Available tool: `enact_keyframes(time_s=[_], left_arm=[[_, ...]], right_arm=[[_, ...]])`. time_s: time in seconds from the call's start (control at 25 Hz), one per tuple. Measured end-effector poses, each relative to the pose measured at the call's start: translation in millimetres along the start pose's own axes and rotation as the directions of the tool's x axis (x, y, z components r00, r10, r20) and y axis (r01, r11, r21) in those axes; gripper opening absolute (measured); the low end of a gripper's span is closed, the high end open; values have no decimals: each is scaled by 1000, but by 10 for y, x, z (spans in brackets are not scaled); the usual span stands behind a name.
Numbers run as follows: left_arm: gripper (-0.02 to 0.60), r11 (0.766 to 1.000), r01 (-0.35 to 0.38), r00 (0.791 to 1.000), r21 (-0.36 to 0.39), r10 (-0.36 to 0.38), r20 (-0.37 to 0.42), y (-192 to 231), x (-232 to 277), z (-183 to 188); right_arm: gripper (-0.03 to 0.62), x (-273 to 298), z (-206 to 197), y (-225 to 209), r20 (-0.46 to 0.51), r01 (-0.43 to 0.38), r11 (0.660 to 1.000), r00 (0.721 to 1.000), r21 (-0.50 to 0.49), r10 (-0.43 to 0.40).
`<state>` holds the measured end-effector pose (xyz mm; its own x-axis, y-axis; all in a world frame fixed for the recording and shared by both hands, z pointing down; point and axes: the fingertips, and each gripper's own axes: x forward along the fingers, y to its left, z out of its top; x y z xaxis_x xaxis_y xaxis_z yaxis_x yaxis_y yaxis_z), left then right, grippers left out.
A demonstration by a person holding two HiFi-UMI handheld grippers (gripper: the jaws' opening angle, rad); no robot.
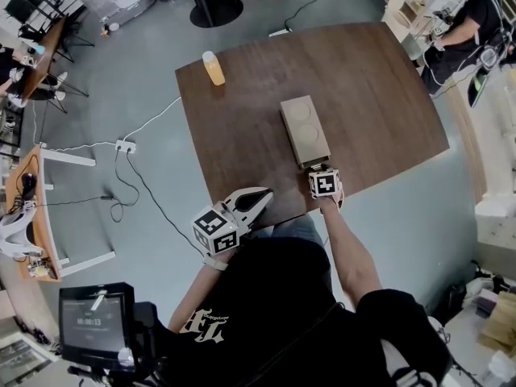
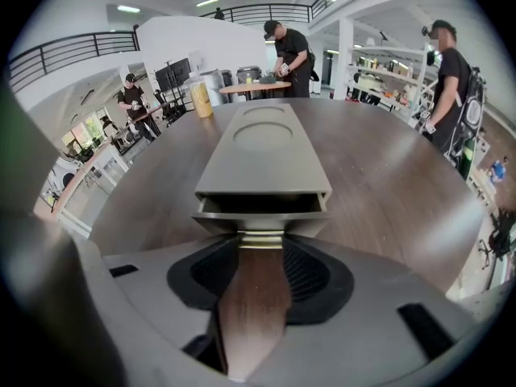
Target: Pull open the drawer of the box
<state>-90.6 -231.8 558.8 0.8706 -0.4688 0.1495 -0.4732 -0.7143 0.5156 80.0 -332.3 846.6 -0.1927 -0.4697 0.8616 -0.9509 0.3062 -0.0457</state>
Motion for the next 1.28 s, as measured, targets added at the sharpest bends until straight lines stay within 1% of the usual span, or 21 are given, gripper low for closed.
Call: enact_keyframes(time_s=[0.16,0.6,1.28], left_arm=[[0,1000,11,1000,1,-11,-2,17,14,-22],[0,999,48,999,8,-48,-2,-338,-47,-146],[0,995,96,995,-2,-96,-14,-430,-45,-244]], right_arm=[[155,-13,-114,8,-6,2,1000,1000,2,-2],[155,-343,-476,21,2,25,1000,1000,13,-25],[155,-476,-791,64,-15,44,999,999,24,-44]])
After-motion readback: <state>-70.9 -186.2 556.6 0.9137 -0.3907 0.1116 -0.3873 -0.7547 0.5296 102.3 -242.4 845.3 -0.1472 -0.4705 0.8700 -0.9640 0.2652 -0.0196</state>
